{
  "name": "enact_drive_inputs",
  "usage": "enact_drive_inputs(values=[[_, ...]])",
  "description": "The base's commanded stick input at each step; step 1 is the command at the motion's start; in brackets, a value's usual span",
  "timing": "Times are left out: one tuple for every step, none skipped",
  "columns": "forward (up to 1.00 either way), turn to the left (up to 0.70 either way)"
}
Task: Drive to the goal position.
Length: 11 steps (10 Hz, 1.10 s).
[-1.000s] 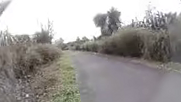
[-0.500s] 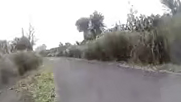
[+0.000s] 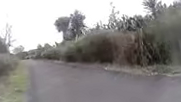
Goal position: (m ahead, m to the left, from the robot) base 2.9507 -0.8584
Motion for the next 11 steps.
enact_drive_inputs(values=[[0.0,0.0],[0.0,0.0],[0.0,0.0],[0.0,0.0],[0.0,0.0],[0.0,0.0],[0.0,0.0],[0.0,0.0],[0.0,1.0],[0.0,1.0],[0.0,1.0]])
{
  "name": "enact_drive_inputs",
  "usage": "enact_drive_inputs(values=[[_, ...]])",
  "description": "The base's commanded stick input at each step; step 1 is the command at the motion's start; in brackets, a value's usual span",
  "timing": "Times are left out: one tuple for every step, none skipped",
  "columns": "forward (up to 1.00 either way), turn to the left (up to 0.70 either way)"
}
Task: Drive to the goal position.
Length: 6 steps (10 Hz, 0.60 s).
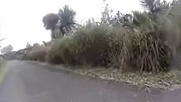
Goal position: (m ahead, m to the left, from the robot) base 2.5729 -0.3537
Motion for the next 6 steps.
enact_drive_inputs(values=[[0.0,1.0],[0.0,1.0],[0.0,1.0],[0.0,1.0],[0.0,1.0],[0.0,1.0]])
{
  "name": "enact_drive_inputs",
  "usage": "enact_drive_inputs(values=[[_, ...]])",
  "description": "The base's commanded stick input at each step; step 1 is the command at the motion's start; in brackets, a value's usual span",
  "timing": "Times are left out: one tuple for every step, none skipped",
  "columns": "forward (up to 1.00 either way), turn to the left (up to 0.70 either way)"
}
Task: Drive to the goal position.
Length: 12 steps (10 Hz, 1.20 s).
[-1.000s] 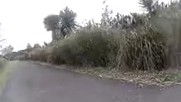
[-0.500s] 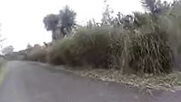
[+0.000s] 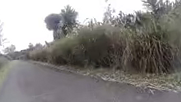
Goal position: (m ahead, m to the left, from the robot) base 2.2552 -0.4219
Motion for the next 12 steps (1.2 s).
enact_drive_inputs(values=[[0.0,1.0],[0.0,1.0],[0.0,1.0],[0.0,1.0],[0.0,1.0],[0.0,1.0],[0.0,1.0],[0.0,1.0],[0.0,1.0],[0.0,1.0],[0.0,1.0],[0.0,1.0]])
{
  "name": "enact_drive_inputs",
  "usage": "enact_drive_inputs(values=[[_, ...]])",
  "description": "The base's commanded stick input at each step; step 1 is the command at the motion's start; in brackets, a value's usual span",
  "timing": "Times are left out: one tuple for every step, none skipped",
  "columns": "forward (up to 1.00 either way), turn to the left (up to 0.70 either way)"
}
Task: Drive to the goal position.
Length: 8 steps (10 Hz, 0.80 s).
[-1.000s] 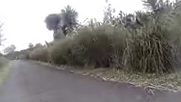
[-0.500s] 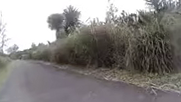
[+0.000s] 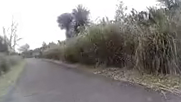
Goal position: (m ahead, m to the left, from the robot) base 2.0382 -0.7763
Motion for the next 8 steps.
enact_drive_inputs(values=[[0.0,0.0],[0.0,0.0],[0.0,0.0],[0.0,0.0],[0.0,0.0],[0.0,0.0],[0.0,0.0],[0.0,0.0]])
